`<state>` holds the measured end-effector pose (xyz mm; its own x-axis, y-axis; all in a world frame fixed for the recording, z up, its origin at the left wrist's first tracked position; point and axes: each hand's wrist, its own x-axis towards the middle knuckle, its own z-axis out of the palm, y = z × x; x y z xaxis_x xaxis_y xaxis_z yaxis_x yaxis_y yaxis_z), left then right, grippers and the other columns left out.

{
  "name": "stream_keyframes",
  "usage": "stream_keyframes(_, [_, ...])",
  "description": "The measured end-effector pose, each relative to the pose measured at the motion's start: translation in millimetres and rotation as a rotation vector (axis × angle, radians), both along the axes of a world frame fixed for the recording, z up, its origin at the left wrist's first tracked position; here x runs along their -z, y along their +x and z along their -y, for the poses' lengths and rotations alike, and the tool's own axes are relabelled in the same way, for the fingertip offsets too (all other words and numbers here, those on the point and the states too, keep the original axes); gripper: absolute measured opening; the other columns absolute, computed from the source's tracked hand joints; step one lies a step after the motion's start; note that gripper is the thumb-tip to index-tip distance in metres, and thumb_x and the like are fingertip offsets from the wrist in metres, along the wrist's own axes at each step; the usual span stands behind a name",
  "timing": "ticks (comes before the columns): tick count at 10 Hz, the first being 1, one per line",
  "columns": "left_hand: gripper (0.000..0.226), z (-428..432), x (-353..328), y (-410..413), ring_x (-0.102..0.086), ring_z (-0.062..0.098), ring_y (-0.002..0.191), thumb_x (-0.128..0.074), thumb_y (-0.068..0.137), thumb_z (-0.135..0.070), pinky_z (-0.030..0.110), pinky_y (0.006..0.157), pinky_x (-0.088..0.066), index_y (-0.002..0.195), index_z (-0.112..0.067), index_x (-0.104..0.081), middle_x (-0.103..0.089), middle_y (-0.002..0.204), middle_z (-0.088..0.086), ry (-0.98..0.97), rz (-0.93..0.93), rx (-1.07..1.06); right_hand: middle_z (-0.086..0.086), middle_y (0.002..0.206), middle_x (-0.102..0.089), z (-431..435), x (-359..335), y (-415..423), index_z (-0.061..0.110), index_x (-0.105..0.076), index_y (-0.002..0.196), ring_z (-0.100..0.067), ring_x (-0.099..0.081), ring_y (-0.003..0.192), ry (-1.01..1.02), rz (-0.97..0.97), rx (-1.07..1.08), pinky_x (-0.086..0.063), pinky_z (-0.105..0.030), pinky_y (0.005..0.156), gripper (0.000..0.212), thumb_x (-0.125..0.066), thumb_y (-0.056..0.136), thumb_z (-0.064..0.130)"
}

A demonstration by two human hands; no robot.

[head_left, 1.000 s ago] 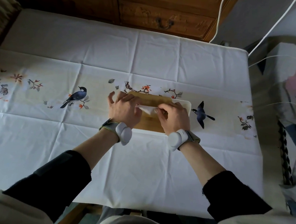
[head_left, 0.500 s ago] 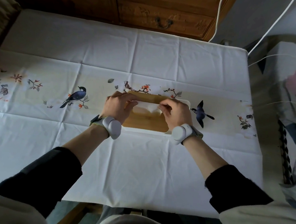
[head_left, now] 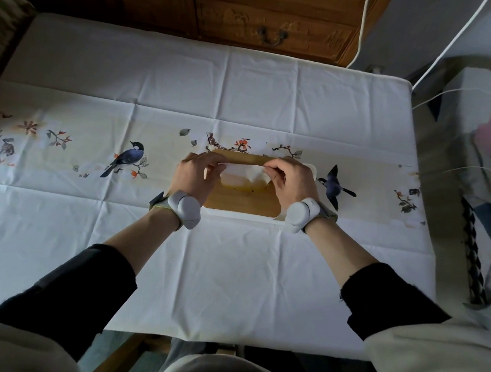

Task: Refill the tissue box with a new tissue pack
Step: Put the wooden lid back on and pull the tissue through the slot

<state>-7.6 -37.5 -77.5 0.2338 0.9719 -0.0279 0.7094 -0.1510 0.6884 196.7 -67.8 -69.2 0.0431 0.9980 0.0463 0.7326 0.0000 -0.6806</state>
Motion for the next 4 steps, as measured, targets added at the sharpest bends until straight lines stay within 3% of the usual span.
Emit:
stream_keyframes(1, [0.015, -2, -2, 1, -0.059, 0.023, 0.085, -0.059, 0.088, -0.019, 0.024, 0.074, -0.038, 0.098, -0.017, -0.07, -0.073, 0.089, 0.001, 0.004, 0.011, 0.001, -0.012, 0.087, -0.07, 1, 1, 2, 0.006, -0.069, 0.09, -0.025, -0.063, 0.078, 0.006, -0.013, 0.013, -0.046, -0.027, 0.071, 0.01, -0.062, 0.086, 0.012])
stream_keyframes(2, [0.013, -5, -7, 4, -0.06, 0.014, 0.078, -0.06, 0.088, -0.022, 0.009, 0.07, -0.038, 0.093, -0.017, -0.07, -0.068, 0.082, -0.006, -0.041, 0.088, -0.048, -0.009, 0.088, -0.07, 1, 0, 4, 0.009, -0.069, 0.09, -0.021, -0.063, 0.076, 0.009, -0.017, 0.046, -0.048, -0.026, 0.072, 0.009, -0.065, 0.083, 0.014])
stream_keyframes(3, [0.018, -9, -9, 6, -0.059, 0.011, 0.078, -0.057, 0.09, -0.027, 0.001, 0.064, -0.036, 0.096, -0.016, -0.07, -0.068, 0.084, -0.005, -0.112, 0.144, -0.126, -0.005, 0.084, -0.071, 1, -4, 3, 0.011, -0.069, 0.085, -0.018, -0.063, 0.073, 0.034, -0.039, 0.083, -0.052, -0.032, 0.071, 0.007, -0.063, 0.082, 0.014])
stream_keyframes(4, [0.023, -18, -18, 11, -0.062, 0.013, 0.081, -0.047, 0.094, -0.029, 0.013, 0.067, -0.043, 0.093, -0.02, -0.068, -0.071, 0.088, -0.005, -0.17, 0.174, -0.151, -0.003, 0.084, -0.072, -6, -17, -1, 0.012, -0.069, 0.087, -0.016, -0.063, 0.075, -0.005, -0.091, 0.136, -0.052, -0.035, 0.074, 0.012, -0.058, 0.086, 0.017])
